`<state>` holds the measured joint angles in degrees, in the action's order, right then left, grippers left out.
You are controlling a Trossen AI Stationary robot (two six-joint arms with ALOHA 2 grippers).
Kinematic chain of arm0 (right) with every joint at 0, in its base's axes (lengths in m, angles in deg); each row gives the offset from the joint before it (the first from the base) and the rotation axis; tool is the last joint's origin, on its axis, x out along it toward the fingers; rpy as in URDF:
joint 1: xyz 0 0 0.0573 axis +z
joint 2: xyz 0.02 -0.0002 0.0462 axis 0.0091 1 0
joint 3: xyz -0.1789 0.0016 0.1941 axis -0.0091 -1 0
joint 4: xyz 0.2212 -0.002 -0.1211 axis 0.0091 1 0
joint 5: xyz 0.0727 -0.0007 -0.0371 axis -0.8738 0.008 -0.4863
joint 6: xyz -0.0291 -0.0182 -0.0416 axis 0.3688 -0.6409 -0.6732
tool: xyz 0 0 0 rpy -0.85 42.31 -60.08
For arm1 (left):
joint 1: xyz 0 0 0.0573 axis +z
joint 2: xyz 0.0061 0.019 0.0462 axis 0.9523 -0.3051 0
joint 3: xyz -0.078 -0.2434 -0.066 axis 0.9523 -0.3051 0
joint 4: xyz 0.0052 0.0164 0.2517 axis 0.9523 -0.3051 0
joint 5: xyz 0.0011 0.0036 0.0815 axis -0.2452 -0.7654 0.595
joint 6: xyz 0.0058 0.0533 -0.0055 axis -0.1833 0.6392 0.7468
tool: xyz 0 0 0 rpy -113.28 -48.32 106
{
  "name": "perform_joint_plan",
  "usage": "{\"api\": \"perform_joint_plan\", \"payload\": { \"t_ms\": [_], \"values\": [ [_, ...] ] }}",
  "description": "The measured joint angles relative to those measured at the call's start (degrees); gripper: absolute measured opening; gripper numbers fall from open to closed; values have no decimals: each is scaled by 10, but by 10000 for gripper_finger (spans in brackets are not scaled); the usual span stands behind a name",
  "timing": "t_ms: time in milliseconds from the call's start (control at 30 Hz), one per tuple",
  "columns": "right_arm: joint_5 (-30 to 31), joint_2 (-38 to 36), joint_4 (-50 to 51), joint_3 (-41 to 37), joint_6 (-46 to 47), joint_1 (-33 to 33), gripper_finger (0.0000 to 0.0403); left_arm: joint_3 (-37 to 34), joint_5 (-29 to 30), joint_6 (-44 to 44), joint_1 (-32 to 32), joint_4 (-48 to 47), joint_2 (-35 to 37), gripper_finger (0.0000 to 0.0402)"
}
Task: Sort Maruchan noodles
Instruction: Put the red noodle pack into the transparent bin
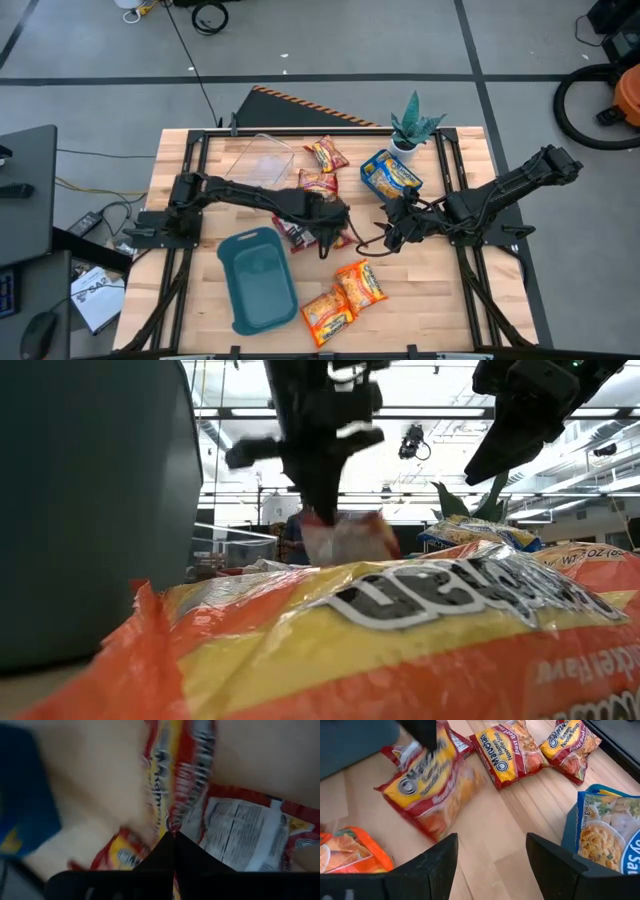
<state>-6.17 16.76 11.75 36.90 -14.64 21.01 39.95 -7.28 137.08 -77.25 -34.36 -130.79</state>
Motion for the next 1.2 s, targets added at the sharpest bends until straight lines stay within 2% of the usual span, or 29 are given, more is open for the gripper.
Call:
{"api": "perform_joint_plan", "payload": {
  "t_ms": [167, 300, 400, 567, 700, 833, 1000, 1200],
  "values": [
    [43, -2, 6, 0, -2, -1, 238, 8, 1, -80, 34, -29, 49, 4],
    [116, -2, 5, 0, -38, -4, 237, 9, 2, -158, 62, -40, 103, 4],
    [136, -2, -3, 0, -74, -17, 237, 9, -7, -232, 87, -55, 141, 4],
    [134, -2, -52, 0, -169, -58, 237, 9, -11, -334, 135, -93, 200, 3],
    [128, -4, -117, 0, -268, -91, 237, 9, -8, -347, 169, -129, 234, 3],
    [85, -6, -182, 0, -330, -114, 237, 9, -4, -366, 203, -161, 243, 3],
    [43, -6, -216, 0, -349, -121, 237, -21, 3, -377, 248, -171, 243, 3],
    [40, -6, -218, 0, -349, -121, 237, -84, 24, -344, 306, -123, 242, 3]
  ]
}}
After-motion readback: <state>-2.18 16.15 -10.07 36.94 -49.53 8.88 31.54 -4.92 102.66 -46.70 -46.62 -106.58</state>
